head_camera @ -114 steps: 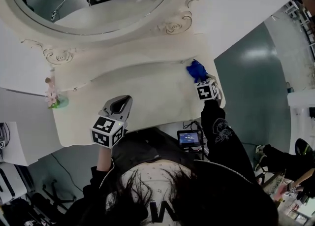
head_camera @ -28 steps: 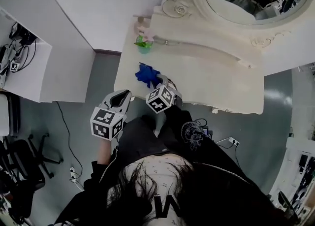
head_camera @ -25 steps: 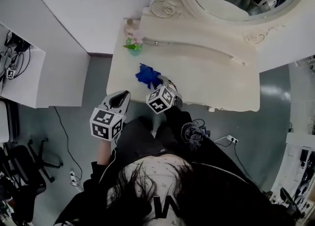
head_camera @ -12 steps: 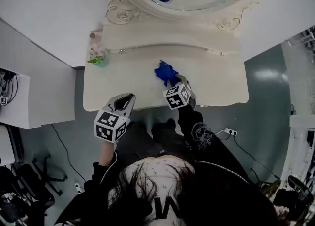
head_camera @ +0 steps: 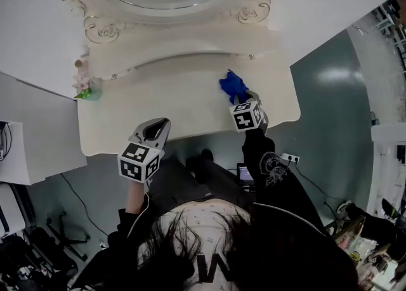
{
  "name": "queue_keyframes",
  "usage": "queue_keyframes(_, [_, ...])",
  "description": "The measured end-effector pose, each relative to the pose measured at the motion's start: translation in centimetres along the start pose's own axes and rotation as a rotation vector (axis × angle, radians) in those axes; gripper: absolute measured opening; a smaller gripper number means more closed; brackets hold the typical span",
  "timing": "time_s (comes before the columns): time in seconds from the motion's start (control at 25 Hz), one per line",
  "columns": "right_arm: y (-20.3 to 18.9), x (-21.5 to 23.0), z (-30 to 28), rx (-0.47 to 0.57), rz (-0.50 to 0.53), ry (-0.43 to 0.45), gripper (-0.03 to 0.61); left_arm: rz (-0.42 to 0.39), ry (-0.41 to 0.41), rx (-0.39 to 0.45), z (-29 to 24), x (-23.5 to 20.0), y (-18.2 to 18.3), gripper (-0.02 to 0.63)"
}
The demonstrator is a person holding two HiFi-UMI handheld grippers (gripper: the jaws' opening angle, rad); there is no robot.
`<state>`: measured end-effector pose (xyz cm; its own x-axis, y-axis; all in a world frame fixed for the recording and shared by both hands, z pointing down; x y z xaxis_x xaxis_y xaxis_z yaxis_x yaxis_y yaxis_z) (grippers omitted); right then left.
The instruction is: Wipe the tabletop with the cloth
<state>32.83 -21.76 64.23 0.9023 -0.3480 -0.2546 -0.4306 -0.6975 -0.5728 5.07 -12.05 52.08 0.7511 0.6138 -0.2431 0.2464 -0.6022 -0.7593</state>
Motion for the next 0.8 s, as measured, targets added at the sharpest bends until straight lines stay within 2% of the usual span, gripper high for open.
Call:
queue_keyframes(0.2, [-4.7,8.8,0.5,-0.044,-0.073,-0.079,0.084,0.014,-0.009,0.003,-2.4,3.7,1.1,0.002])
queue_keyframes(0.4, [-8.9,16.2,1.1,-0.073,-0.167,-0.142,0.084,0.026,0.034,-0.001,-3.4,5.1,1.3,0.002])
queue_keyframes(0.56, [-11.1,20.0,1.8,-0.074,-0.215,-0.185,0.084,0.035,0.059,0.002,-3.9,6.5,1.4,0.002])
queue_keyframes(0.8, [-12.9,22.5,1.9,-0.068,-0.167,-0.24,0.083,0.044,0.089,-0.042,-3.3,8.1,0.1,0.002])
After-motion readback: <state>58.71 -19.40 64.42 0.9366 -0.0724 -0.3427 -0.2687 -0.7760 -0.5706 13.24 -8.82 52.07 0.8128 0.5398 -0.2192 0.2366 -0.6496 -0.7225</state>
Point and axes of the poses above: the fingertips, and each gripper's own axes: z backward along the fingers, x to its right, y out of its top, the point moved 2 cm from there along z, backward along the fingers, and after that the axes turned 4 degrees about -x, right-handed, at the moved point
